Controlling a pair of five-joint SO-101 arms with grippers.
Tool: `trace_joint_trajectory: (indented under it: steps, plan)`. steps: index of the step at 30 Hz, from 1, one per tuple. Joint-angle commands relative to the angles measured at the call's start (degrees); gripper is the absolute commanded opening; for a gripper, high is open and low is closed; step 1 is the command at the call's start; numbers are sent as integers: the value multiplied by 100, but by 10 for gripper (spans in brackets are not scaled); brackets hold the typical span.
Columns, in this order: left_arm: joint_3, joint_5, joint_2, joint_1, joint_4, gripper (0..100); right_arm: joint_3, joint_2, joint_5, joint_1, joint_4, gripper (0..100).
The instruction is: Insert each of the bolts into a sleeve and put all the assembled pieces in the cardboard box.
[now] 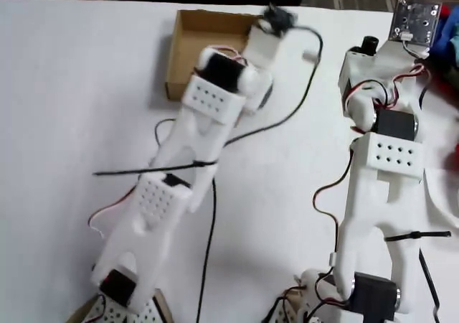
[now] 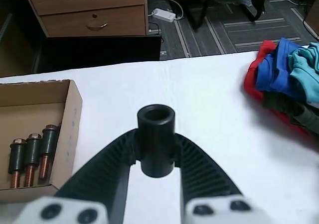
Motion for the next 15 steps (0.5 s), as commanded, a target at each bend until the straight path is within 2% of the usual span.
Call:
trace_joint_trajectory:
  steps: [1,9,15]
  plan:
    - [-268,510,-1055,-97,132,24,-264,-40,0,40,-110,21]
    - [-145,545,-2233,-97,132,24,-229,-338,-18,31,-92,21]
    - [1358,862,-3385,-53,123,24,-229,-365,-18,4,-92,21]
